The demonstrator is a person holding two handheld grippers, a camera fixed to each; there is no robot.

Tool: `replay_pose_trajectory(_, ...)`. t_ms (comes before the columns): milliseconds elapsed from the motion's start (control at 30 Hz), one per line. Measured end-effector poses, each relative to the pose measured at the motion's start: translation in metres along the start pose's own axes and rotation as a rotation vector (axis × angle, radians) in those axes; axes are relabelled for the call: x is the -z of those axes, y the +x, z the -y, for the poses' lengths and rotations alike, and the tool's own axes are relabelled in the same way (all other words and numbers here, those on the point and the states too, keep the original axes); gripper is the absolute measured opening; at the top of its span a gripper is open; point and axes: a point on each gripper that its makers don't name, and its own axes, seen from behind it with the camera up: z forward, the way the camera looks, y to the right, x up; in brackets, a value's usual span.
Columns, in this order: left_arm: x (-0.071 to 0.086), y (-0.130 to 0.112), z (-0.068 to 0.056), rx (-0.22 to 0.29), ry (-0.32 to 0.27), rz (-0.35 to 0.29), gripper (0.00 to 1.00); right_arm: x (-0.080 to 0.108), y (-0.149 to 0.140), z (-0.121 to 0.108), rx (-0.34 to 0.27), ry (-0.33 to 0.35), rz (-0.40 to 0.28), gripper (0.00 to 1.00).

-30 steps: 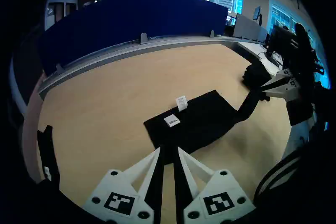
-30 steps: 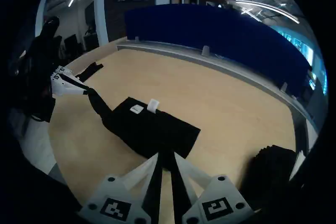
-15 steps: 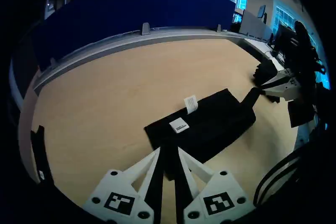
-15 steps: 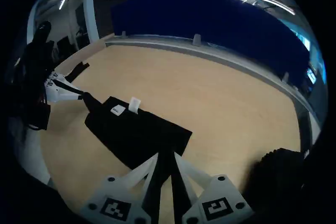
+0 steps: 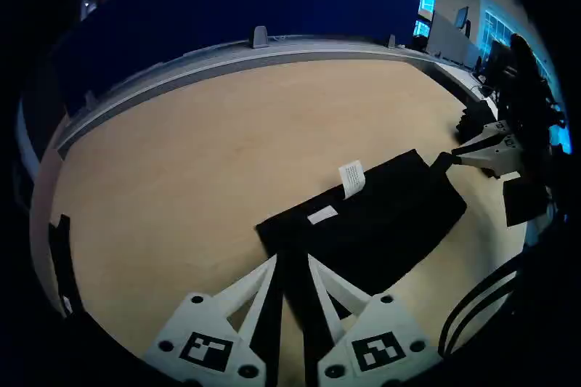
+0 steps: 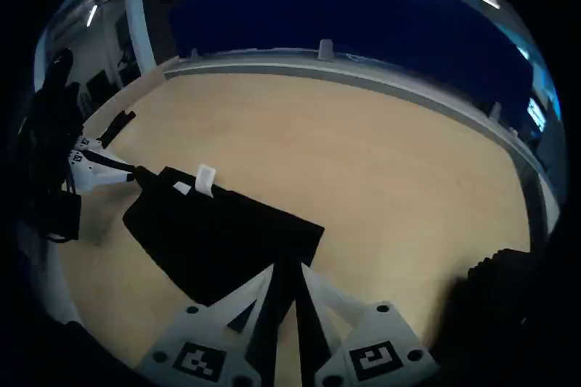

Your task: Fold towel

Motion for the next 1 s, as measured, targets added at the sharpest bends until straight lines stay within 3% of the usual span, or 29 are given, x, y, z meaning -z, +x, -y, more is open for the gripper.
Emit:
replay_pose_trajectory(100,-0.005,0.000,0.003,0.005,0.010,0.003,0.15,-0.005,0.000,-0.002,-0.002,-0.009,0.004,0.13)
replay_pose_trajectory(233,-0.007,0.002,0.005,0.004,0.021,-0.004,0.24,-0.007,0.000,-0.004,0.002,-0.020,0.006,0.20)
replay_pose_trajectory(400,-0.003,0.006,0.010,0.009,0.034,-0.015,0.41,-0.006,0.002,-0.008,0.004,-0.038,0.000,0.57)
replay_pose_trajectory(600,0.004,0.005,0.011,0.032,0.030,-0.018,0.69,-0.002,0.002,-0.007,0.001,-0.039,-0.007,0.84)
replay_pose_trajectory(767,0.011,0.002,0.009,0.048,0.019,-0.023,0.84,0.003,-0.001,-0.006,-0.004,-0.039,-0.011,0.85)
replay_pose_trajectory(1000,0.019,-0.002,0.010,0.043,0.032,-0.025,0.85,0.010,-0.007,-0.003,-0.011,-0.040,-0.012,0.85)
